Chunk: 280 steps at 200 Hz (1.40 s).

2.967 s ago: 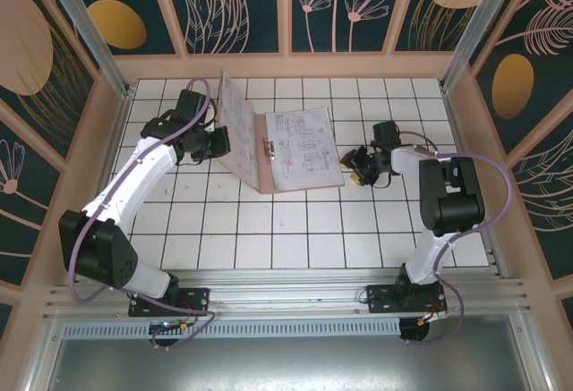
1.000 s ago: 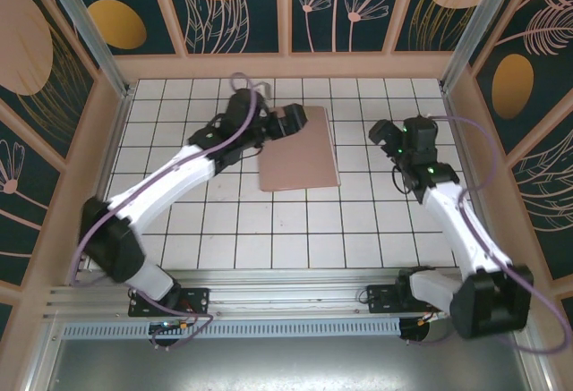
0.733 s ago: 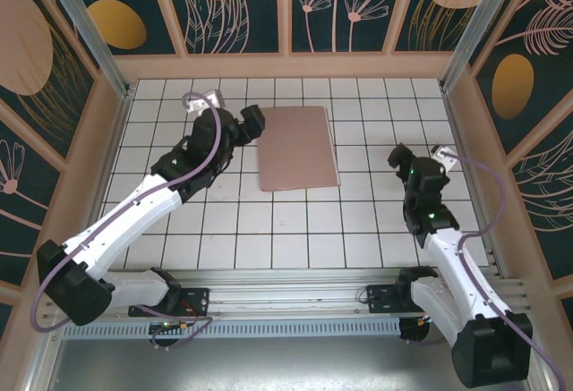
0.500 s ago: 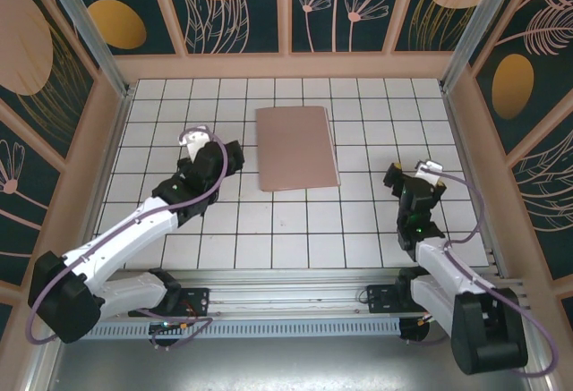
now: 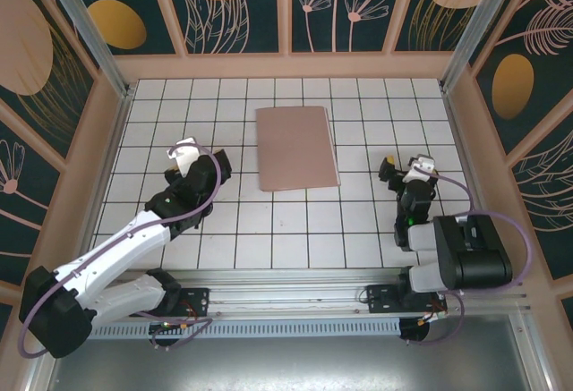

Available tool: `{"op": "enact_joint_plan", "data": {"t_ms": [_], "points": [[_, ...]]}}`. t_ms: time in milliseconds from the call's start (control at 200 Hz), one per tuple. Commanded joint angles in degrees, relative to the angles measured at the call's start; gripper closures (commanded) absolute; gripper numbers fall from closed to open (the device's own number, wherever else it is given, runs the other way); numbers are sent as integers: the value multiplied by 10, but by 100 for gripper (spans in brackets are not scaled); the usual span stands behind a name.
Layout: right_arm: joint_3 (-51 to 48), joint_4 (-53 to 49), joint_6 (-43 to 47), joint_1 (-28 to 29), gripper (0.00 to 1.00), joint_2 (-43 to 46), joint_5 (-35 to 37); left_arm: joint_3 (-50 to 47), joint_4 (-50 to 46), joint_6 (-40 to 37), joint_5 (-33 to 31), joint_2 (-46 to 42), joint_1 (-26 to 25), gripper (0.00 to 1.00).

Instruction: Put the files into the folder

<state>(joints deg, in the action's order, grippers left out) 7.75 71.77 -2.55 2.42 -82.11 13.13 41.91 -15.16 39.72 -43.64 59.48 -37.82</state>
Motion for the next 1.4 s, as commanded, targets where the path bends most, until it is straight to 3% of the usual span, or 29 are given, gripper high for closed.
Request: {"op": "enact_joint_plan", "data": {"t_ms": [0,65,185,315,380,475,615,751,906,1046,1236,1296,1396], "points": [[-24,169,24,-9,1,-59,-37,-19,19,-25,-13,-15,1,1],[-36,233,37,-3,1,-94,-39,-23,24,-37,-11,-18,1,1],[-27,202,34,-1,1,-86,-34,-37,39,-70,-16,-23,1,1],[5,129,15,-7,1,-79,-8,-84,88,-182,-59,-29,9,1],[34,73,9,-14,1,-78,-20,-119,139,-229,-57,-52,39,1],[32,75,2,-23,1,-76,-26,-165,217,-251,-24,-78,111,1],[31,76,2,-22,1,-77,-24,-232,411,-335,-9,-16,169,1],[32,76,2,-22,1,-77,-24,-283,606,-348,55,62,229,1],[31,77,3,-22,1,-77,-24,-267,679,-381,163,153,281,1],[31,77,2,-22,1,-77,-24,-267,771,-380,216,194,309,1],[24,89,2,-22,1,-76,-25,-332,951,-365,244,260,329,1],[15,106,2,-22,1,-76,-24,-362,1056,-371,248,290,329,1],[4,127,-1,-22,1,-76,-18,-353,1016,-368,245,275,329,1]]}}
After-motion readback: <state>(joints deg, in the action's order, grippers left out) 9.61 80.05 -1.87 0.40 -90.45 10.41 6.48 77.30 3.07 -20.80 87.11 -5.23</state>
